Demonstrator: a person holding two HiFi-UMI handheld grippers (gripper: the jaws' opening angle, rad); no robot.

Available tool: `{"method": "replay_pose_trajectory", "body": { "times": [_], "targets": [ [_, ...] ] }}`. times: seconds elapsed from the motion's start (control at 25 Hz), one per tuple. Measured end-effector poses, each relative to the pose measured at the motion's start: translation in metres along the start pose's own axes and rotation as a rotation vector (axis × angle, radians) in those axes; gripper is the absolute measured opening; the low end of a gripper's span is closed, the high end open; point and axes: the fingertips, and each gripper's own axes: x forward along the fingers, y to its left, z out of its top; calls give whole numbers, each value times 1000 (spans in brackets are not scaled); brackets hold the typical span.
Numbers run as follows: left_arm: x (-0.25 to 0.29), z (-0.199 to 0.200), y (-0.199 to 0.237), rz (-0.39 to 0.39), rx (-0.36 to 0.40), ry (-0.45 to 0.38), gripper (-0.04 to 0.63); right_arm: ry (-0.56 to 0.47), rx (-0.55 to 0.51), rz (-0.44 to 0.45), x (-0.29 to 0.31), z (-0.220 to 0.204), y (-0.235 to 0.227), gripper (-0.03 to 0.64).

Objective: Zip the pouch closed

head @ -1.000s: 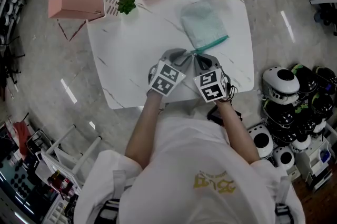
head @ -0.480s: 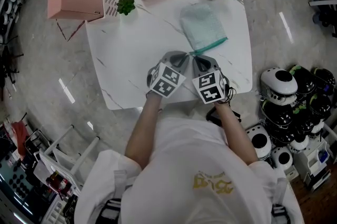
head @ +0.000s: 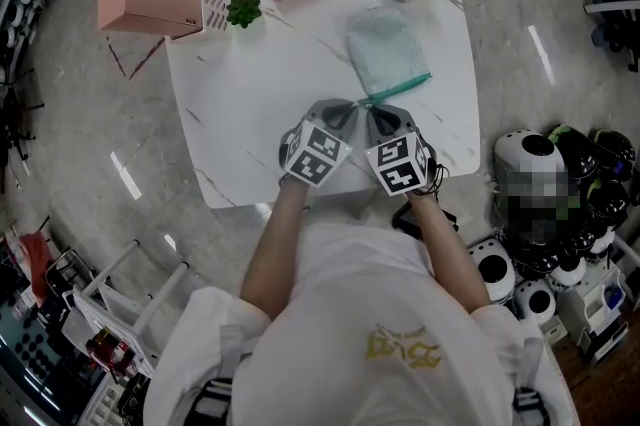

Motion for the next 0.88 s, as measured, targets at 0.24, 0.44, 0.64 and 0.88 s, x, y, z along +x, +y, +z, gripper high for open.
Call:
{"method": "replay_pose_trajectory", "body": {
  "times": [0.24, 0.44, 0.64, 0.88],
  "targets": [
    [-6, -2, 2, 12, -24, -5, 35, 6, -1, -10, -2, 1, 0, 17],
    [-9, -4, 8, 24, -39, -13, 35, 8, -4, -23, -1, 2, -3, 17],
    [-11, -9, 14, 41, -59, -22, 35, 13, 16, -38, -2, -1, -10, 17],
    [-17, -9, 19, 53, -70, -24, 35, 21, 8, -47, -5, -2, -16, 17]
  ]
}}
